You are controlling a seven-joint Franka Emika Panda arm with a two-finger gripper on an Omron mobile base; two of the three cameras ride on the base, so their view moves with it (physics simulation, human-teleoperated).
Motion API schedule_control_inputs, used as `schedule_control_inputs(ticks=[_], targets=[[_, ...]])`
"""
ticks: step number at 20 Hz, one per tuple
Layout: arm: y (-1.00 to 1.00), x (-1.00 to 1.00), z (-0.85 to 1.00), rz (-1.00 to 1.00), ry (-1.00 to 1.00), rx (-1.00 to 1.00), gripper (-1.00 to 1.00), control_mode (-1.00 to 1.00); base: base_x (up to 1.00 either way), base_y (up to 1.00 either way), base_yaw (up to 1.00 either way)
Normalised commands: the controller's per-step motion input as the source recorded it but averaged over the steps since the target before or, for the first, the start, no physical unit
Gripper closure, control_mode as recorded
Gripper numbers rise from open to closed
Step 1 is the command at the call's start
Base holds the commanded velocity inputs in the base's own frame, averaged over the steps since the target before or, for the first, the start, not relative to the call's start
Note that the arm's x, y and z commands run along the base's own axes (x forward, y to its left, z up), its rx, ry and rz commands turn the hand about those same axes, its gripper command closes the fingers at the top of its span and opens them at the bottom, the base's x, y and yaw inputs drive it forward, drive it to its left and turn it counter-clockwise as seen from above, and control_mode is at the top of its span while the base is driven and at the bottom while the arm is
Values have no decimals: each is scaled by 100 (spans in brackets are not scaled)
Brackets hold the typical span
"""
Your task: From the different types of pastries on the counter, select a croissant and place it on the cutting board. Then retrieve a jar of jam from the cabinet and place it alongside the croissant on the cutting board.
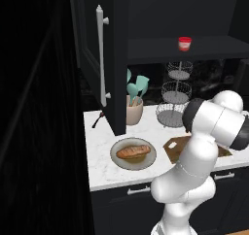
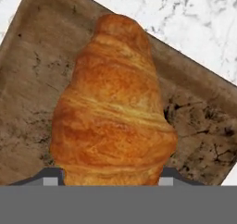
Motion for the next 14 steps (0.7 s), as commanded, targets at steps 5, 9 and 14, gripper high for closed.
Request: schedule_control_inputs(ticks=[5, 9, 14], targets=[[4, 0, -43, 1, 0, 10, -100, -100, 0, 0, 0], [0, -22, -6, 0, -8, 1, -100, -100, 0, 0, 0], [24, -66, 64, 0, -21, 0, -100, -100, 0, 0, 0]])
